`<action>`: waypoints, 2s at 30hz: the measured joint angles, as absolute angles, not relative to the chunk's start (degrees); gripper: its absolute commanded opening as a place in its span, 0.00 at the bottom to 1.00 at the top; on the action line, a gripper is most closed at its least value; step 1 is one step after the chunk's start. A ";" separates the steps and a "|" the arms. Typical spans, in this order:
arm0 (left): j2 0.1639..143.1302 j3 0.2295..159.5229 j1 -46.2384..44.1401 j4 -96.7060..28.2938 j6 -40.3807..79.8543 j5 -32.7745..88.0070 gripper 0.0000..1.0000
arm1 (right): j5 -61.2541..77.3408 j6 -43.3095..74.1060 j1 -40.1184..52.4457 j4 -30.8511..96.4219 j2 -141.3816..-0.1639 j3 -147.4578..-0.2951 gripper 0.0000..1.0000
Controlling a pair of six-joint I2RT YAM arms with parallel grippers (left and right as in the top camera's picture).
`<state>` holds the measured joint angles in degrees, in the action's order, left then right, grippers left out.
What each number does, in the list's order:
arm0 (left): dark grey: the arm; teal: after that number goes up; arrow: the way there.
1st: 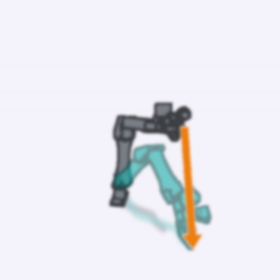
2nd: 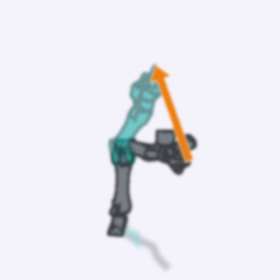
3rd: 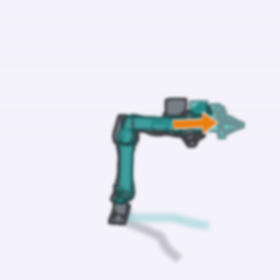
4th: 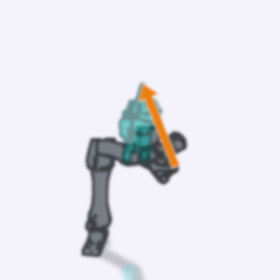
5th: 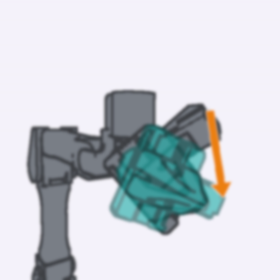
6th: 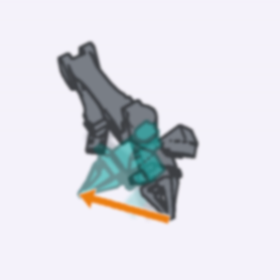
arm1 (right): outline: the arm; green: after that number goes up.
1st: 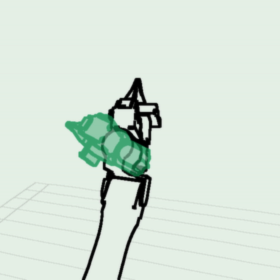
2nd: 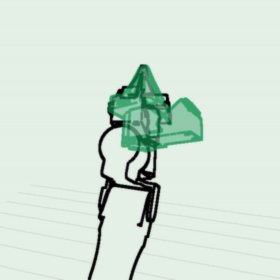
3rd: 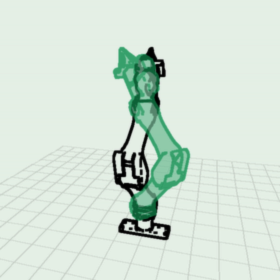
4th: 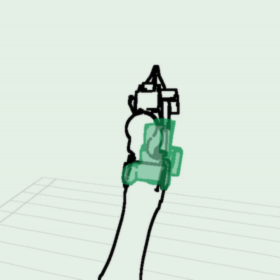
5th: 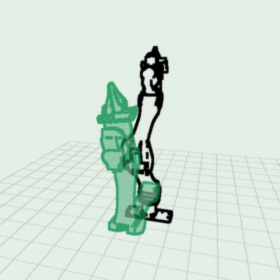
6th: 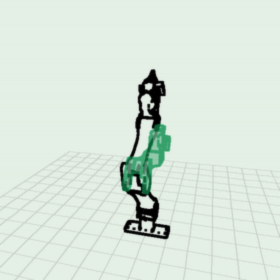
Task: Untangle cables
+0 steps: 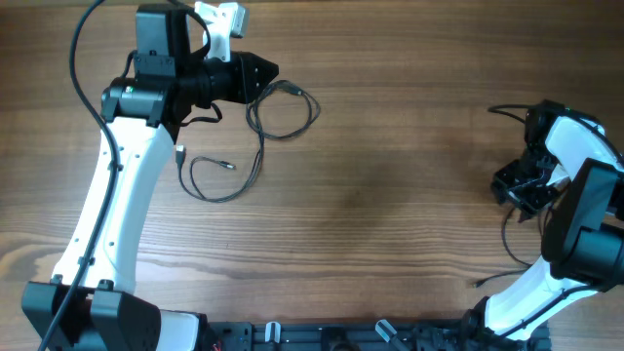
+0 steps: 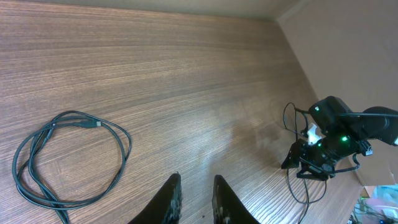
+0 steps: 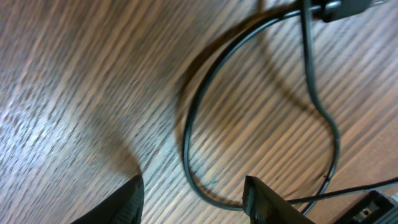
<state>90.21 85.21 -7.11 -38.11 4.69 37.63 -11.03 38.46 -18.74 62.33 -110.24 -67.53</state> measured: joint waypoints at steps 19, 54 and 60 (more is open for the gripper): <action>90.21 85.21 -7.11 -38.11 4.69 38.94 0.19 | -15.94 41.45 -18.74 61.17 -110.24 -67.53 0.44; 90.21 85.21 -7.11 -38.09 4.69 38.96 0.19 | -20.69 41.19 -19.31 53.60 -105.27 -58.81 0.53; 90.21 85.21 -7.11 -38.11 4.62 38.96 0.19 | -20.88 40.69 -19.33 53.30 -104.88 -58.74 0.54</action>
